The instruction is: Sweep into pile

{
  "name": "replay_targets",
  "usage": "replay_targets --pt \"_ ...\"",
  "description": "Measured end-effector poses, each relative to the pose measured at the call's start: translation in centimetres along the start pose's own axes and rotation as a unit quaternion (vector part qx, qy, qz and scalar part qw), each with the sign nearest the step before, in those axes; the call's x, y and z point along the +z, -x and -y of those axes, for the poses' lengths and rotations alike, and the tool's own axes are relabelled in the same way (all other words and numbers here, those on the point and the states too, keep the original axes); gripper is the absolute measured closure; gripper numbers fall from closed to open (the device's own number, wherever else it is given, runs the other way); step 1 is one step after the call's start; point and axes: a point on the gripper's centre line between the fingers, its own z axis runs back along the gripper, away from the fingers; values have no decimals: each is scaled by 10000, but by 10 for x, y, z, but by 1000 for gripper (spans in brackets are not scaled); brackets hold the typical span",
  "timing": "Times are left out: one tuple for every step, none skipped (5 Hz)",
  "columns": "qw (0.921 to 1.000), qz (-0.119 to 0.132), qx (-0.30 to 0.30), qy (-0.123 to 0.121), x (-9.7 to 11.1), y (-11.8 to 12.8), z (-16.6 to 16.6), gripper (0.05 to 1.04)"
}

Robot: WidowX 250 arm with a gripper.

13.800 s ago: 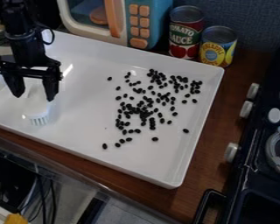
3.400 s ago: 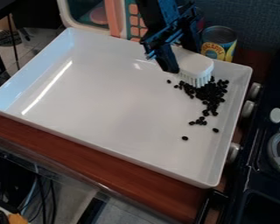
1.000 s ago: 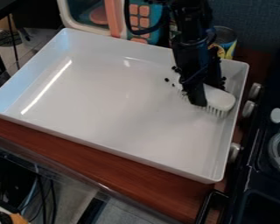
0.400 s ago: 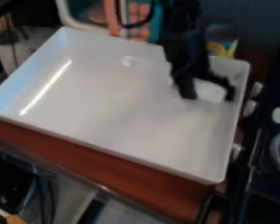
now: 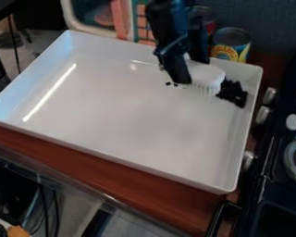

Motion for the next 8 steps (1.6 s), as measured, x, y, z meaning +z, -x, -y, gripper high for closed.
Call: replay_targets --pt "9979 -35 -578 -282 18 -23 -18 358" --pt "9780 249 -1871 -893 31 -48 -28 358" --pt "9541 308 -2642 -1374 33 -82 -43 358" --pt "9160 704 -3625 -1569 38 -110 -47 358" --pt "8936 1081 -4017 -1689 38 -145 -53 358" --pt "8807 957 -4291 -1765 31 -179 -68 358" --pt "8787 821 -4303 -1897 22 -190 -75 295" --pt "8791 427 -4451 -1649 32 -187 -77 79"
